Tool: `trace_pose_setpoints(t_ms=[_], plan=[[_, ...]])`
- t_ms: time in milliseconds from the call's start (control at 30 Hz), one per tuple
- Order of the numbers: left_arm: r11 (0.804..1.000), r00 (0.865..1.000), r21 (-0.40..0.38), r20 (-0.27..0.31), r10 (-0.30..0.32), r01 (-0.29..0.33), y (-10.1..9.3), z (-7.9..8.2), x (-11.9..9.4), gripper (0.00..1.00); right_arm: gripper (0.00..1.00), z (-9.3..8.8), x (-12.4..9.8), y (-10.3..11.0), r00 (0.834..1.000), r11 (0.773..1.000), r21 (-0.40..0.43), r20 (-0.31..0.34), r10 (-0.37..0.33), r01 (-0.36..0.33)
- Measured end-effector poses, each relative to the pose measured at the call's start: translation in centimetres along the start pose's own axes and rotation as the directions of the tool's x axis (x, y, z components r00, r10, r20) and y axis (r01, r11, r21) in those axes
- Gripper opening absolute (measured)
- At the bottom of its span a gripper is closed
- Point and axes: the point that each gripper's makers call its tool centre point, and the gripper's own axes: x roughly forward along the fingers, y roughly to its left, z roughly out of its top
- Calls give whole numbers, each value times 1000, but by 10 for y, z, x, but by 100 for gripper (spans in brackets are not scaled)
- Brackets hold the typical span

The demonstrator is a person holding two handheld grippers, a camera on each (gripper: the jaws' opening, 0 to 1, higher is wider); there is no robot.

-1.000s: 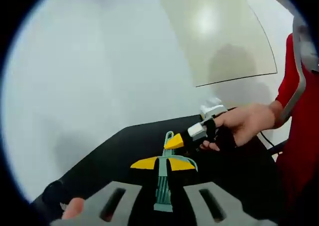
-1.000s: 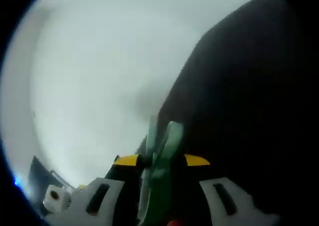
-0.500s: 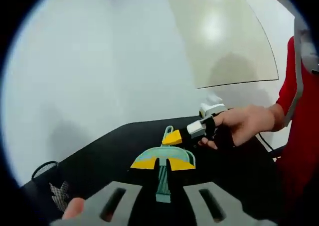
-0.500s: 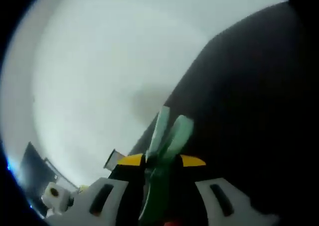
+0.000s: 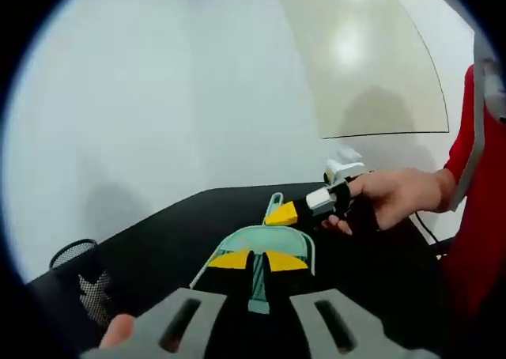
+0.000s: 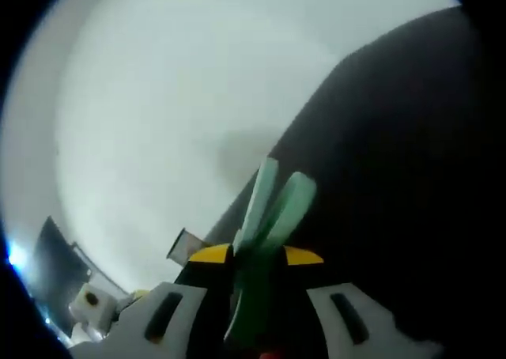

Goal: Pick up the broom and sweep the trash on the tabletop into the dustpan.

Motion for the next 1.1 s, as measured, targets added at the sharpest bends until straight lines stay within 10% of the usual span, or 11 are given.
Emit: trace_pose_setpoints(t_ms=[200, 333, 767, 1000, 1100], plan=[[995, 997, -96, -64, 35, -41, 9, -20, 0, 4, 25, -1, 5, 1, 1000, 1000, -2, -20, 9, -9], [946, 989, -312, -136, 51, -92, 22, -51, -6, 4, 27, -1, 4, -1, 1000, 1000, 13, -23, 7, -7], [961, 990, -262, -125, 63, -95, 22, -48, -3, 4, 42, 55, -49, -24, 986, 991, 132, 165, -32, 10], [957, 989, -274, -134, 56, -91, 20, -52, 0, 4, 38, 115, -54, -8, 920, 938, 242, 361, 150, -248], [954, 986, -283, -155, 61, -103, 22, -58, 0, 5, 35, 110, -43, -4, 935, 956, 180, 311, 168, -232]])
